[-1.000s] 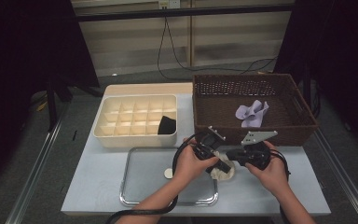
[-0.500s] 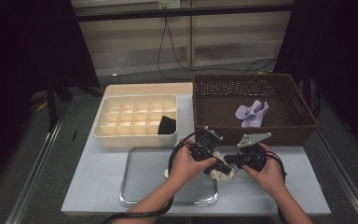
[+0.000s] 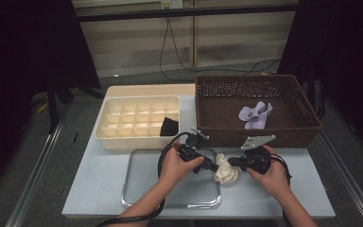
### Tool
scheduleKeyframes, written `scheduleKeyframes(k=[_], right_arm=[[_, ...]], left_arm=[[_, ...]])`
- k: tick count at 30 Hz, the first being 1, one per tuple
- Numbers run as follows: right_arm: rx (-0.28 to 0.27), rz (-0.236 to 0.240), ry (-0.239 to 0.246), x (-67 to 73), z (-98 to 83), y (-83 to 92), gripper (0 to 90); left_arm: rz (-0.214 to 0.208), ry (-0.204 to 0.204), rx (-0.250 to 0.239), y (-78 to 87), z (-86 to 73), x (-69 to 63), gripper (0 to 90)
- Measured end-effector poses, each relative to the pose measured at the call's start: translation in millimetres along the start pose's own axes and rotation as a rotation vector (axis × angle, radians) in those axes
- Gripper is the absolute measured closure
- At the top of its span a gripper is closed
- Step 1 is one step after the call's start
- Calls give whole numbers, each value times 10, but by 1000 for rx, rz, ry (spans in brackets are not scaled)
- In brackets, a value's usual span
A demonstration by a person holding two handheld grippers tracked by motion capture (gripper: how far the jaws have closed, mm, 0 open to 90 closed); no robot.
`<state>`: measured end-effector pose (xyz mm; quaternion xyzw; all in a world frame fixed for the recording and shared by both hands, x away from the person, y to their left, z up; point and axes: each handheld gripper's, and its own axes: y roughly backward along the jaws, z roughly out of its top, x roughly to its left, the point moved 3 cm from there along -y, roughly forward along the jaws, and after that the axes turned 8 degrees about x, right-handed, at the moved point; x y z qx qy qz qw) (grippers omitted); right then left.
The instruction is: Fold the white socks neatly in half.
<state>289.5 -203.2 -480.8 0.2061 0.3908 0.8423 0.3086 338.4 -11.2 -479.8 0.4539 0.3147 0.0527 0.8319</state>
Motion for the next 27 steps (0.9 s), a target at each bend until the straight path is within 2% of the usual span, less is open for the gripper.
scheduleKeyframes(k=[6, 10, 14, 18, 21, 24, 27], right_arm=[[-43, -1, 10, 64, 68, 106, 814], [-44, 4, 32, 132, 98, 156, 801], [-14, 13, 59, 185, 83, 139, 825], [34, 33, 80, 197, 21, 34, 887], [59, 39, 73, 179, -32, -33, 900], [72, 44, 54, 149, -61, -32, 900], [62, 57, 38, 122, -96, -34, 900]], left_arm=[[19, -3, 0, -85, 13, -6, 572], [18, 3, 0, -93, 18, -14, 571], [25, -4, 5, -96, 22, -18, 562], [26, 4, -11, -107, 26, -30, 544], [22, -8, 1, -96, 22, -18, 528], [20, 3, -17, -84, 22, -10, 515], [27, 14, -21, -80, 26, -14, 505]])
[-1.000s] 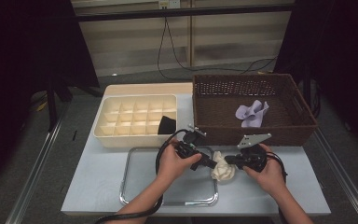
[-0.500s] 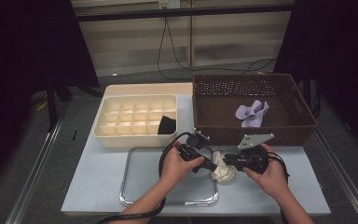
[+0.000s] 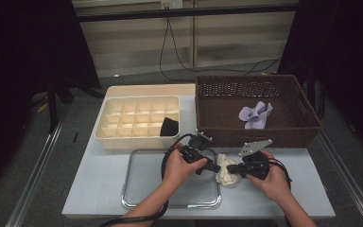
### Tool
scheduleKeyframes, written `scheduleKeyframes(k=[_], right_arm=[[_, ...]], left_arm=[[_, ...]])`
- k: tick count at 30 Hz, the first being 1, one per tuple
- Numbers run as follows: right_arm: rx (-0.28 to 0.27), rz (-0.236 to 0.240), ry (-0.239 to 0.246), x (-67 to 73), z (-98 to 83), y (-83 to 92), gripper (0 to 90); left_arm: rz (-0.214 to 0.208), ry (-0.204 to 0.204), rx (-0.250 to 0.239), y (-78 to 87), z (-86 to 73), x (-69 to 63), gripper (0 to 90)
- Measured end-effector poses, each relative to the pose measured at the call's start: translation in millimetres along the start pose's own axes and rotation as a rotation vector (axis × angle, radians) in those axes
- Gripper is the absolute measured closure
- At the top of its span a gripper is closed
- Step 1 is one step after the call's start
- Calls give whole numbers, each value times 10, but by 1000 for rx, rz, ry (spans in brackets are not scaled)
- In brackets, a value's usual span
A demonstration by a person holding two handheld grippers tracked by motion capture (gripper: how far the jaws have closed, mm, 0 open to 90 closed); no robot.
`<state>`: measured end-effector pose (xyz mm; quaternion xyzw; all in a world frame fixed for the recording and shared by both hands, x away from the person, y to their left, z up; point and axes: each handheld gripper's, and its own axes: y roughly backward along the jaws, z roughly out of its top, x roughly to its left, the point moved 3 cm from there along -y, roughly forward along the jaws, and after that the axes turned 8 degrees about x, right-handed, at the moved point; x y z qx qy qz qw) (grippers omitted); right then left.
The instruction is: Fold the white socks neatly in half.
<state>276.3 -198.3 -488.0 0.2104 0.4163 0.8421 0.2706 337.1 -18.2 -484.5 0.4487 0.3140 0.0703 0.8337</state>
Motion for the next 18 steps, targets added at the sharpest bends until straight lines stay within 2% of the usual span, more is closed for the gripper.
scheduleKeyframes(k=[4, 8, 9, 10, 11, 13, 16, 18], right_arm=[[-1, 6, 7, -9, -11, -1, 900], [3, 5, 5, -13, -22, 2, 900], [2, 8, 0, -16, -27, 4, 900], [-2, 15, 0, -19, -32, 3, 900], [-5, 11, -3, -20, -38, 3, 900], [-8, 11, -5, -17, -45, 3, 900], [-10, -1, 3, -6, -43, 2, 900], [-12, -3, 18, -8, -48, 2, 900]], left_arm=[[-19, 0, 6, -4, 2, 8, 520], [-17, 4, 10, -38, 19, -8, 539], [-16, -7, 14, -43, 29, -12, 540], [-18, 2, 8, -57, 38, -26, 547], [-19, -9, 8, -67, 47, -29, 547], [-9, -9, 23, -67, 62, -41, 552], [-17, -12, 29, -63, 74, -51, 615], [-19, -22, 29, -71, 80, -60, 624]])
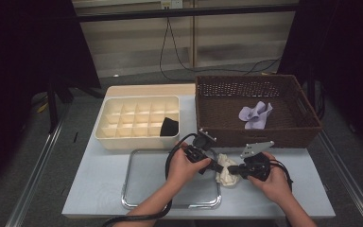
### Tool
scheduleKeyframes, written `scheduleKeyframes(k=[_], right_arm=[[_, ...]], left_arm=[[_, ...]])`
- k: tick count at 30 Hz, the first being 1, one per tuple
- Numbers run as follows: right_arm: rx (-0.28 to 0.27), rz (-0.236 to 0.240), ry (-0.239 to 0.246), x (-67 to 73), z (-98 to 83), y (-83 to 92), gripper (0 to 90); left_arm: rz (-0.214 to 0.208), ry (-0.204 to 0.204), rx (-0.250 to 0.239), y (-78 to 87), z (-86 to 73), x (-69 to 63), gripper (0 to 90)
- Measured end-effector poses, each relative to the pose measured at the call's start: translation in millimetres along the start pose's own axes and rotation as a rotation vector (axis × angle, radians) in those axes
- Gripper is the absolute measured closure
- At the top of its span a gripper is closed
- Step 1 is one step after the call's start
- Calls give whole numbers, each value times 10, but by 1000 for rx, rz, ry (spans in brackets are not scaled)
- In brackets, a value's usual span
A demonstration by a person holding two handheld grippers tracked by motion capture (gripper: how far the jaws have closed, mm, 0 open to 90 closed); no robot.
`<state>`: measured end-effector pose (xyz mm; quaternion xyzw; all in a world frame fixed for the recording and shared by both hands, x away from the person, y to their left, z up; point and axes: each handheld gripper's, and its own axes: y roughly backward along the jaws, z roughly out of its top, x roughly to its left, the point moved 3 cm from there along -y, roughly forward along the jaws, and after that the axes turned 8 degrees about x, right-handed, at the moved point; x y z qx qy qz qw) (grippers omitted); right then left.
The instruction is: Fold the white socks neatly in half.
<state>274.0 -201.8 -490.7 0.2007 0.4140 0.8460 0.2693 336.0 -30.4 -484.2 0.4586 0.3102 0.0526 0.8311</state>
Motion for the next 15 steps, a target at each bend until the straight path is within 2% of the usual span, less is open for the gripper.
scheduleKeyframes(k=[3, 7, 15], right_arm=[[-6, 3, -13, 8, -3, 0, 900], [-12, 3, -15, 9, -2, -2, 900], [-24, 1, -20, -5, 1, 16, 900]], left_arm=[[-11, 8, 7, -16, 3, -8, 679], [-27, 29, 17, -15, 7, -30, 818], [-66, 53, 20, 100, 17, -8, 831]])
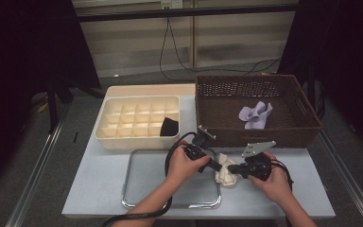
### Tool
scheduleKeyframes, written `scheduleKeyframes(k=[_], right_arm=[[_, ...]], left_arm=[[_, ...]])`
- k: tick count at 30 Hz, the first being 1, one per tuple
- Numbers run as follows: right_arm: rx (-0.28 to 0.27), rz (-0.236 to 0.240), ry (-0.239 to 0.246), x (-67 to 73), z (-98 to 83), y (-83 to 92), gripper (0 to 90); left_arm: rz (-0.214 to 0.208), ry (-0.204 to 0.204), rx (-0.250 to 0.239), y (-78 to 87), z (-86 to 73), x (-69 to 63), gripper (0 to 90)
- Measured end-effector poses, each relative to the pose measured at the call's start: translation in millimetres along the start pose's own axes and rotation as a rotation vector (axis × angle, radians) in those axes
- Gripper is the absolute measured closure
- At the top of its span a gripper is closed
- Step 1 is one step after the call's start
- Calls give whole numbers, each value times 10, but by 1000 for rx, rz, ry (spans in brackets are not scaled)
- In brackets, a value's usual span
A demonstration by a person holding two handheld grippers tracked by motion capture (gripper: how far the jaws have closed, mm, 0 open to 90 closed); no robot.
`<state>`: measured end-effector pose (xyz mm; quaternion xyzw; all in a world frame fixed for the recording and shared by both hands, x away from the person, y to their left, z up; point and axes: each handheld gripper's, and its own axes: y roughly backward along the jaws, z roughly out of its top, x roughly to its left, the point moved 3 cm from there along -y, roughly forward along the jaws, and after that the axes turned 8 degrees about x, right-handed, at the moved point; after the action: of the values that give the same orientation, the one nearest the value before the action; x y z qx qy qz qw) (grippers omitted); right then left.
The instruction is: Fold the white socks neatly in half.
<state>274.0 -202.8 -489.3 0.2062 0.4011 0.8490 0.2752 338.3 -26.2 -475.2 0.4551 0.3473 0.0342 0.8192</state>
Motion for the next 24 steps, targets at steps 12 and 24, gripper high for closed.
scheduleKeyframes(k=[12, 24], right_arm=[[-5, -3, 15, 45, 48, -70, 900], [-5, -1, 9, 44, 42, -86, 900]], left_arm=[[-10, -8, 2, 89, 57, -61, 816], [-11, -15, -6, 118, -32, -35, 718]])
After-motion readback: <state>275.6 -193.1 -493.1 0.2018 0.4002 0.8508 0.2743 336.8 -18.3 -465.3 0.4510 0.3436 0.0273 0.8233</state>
